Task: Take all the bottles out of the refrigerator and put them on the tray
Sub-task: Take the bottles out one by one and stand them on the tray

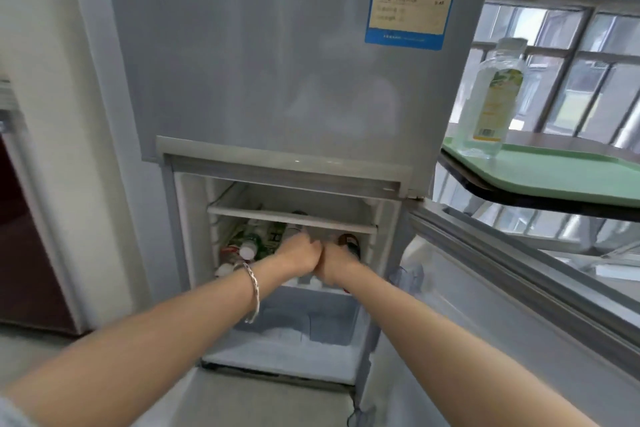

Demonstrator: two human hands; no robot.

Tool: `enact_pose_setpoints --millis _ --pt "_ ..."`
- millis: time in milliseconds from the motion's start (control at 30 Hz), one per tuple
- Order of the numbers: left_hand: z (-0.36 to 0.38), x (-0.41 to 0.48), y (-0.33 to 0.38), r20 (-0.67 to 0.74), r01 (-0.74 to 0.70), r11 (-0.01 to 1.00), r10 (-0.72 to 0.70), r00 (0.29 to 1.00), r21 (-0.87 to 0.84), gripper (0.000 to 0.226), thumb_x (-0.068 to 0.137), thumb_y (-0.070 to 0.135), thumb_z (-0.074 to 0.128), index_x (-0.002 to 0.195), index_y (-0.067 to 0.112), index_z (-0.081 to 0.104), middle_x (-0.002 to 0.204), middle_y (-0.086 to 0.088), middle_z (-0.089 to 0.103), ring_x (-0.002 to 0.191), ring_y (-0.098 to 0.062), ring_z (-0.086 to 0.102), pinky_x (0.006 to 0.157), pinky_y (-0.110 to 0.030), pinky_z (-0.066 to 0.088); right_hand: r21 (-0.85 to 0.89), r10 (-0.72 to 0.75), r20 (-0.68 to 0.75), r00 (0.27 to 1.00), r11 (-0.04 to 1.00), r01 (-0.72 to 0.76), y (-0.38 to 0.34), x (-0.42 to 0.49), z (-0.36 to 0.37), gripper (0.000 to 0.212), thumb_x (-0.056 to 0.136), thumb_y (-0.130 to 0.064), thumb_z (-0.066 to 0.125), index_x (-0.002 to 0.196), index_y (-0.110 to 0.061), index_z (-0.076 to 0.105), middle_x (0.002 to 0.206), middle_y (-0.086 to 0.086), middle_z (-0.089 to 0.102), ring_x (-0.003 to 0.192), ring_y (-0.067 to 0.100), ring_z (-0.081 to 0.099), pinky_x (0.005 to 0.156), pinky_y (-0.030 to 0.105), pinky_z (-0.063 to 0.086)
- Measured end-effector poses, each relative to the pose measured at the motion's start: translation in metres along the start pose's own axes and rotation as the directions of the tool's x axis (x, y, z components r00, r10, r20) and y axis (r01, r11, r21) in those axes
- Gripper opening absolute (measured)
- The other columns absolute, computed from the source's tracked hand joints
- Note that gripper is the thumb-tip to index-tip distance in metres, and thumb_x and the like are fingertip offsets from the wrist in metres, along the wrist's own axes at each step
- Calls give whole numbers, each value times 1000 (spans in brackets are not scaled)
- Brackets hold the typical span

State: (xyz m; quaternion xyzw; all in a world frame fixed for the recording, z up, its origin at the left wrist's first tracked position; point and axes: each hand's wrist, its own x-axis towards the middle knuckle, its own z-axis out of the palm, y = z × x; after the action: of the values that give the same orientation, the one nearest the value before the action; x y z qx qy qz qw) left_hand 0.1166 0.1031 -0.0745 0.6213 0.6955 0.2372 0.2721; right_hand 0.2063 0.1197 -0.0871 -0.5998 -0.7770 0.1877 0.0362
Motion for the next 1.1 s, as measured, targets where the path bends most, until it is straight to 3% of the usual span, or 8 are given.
enact_pose_setpoints --millis 133,333,500,600,733,967,1033,1100 --pt "26 38 -28 38 94 994 -92 995 -52 42 100 23 40 121 -7 59 124 -23 62 117 -35 58 92 -33 47 124 145 -11 989 982 -142 21 51 44 50 95 -20 43 144 -11 38 130 18 58 102 31 60 82 38 49" --pt "74 93 -46 118 276 903 -251 961 -330 37 98 22 46 125 -1 56 131 -21 58 115 -33 61 97 -37 51 145 270 6 963 953 -268 49 86 78 74 90 -23 53 153 -17 15 145 16 44 129 35 49 105 43 42" --pt "93 124 -53 241 421 616 -357 903 -666 30 92 25 60 112 4 56 114 -23 64 100 -34 64 84 -41 56 137 293 -57 954 949 -284 64 102 101 69 96 -20 44 155 -12 11 152 16 37 134 35 43 111 44 37" --pt "90 129 -58 315 446 440 -339 886 -780 22 92 24 63 99 5 55 82 -14 59 68 -22 58 61 -30 53 111 303 -41 952 948 -297 67 101 105 70 97 -16 42 156 -13 5 159 12 26 142 33 33 117 42 29" --pt "87 124 -60 282 464 512 -395 875 -723 25 93 31 59 84 8 53 61 -6 46 50 -14 40 48 -24 36 107 274 -45 961 958 -268 63 94 100 82 93 -14 49 157 -16 -2 162 9 21 140 32 36 115 41 30" --pt "45 93 -38 141 388 655 -398 907 -648 32 97 24 46 114 2 62 64 -8 50 48 -16 42 41 -17 35 149 227 -60 972 965 -216 45 75 73 91 88 -8 49 156 -26 -9 164 0 14 141 30 35 109 46 38" --pt "31 80 -30 153 380 694 -368 917 -612 18 99 19 44 96 12 61 62 -4 42 49 -13 38 32 -15 33 147 215 -26 976 967 -209 43 68 68 93 88 -8 50 156 -25 -11 165 -1 9 142 30 33 109 47 38" --pt "13 61 -21 131 383 739 -377 917 -554 29 98 20 46 70 14 50 59 -3 39 46 -12 34 34 -15 28 145 191 -21 981 972 -186 39 57 59 96 88 -8 52 155 -24 -14 165 0 5 141 31 35 108 47 40"
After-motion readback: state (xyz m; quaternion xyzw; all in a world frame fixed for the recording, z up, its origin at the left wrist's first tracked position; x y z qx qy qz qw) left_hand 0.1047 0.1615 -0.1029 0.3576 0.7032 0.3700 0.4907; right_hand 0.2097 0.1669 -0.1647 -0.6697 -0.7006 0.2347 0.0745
